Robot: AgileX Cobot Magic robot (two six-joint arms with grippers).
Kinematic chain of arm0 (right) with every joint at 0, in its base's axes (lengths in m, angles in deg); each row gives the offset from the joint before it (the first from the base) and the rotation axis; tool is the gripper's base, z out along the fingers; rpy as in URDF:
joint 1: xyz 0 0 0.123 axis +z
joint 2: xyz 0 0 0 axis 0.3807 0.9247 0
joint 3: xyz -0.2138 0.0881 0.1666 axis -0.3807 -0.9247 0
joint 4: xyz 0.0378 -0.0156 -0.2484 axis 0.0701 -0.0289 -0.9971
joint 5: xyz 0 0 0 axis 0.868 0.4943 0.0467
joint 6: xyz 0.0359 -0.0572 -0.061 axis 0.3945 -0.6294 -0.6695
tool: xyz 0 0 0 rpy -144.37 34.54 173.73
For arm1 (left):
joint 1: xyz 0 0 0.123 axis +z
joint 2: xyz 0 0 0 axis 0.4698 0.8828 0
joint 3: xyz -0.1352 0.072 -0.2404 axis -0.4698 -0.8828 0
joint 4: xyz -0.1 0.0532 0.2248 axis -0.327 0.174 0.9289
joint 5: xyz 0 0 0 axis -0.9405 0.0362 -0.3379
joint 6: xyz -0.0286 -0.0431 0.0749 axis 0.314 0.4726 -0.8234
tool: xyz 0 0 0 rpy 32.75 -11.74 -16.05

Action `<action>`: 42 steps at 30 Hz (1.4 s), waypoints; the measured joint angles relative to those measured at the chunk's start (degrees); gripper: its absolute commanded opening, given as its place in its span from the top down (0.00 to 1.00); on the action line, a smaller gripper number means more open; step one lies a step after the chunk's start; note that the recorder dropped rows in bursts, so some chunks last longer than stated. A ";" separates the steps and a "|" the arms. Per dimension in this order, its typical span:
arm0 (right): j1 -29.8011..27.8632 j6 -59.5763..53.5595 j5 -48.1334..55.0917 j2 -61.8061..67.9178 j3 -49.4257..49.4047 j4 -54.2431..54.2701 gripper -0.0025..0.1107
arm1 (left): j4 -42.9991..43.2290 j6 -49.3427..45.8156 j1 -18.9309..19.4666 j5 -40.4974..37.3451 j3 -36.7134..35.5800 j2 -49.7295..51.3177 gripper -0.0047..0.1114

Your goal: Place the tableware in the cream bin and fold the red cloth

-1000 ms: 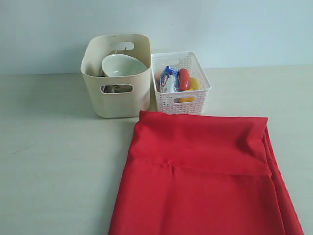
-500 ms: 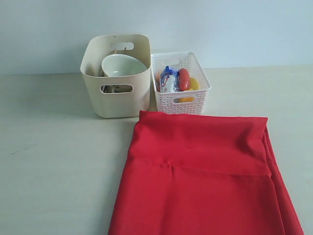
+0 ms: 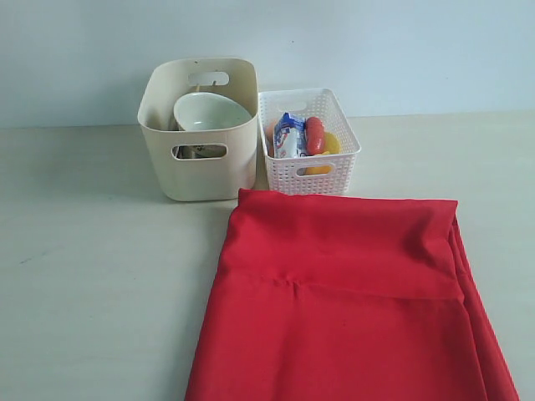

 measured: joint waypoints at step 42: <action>0.00 0.11 -0.34 -0.36 -0.92 0.00 0.98 | 5.99 0.00 0.00 -0.32 -2.84 -0.36 0.96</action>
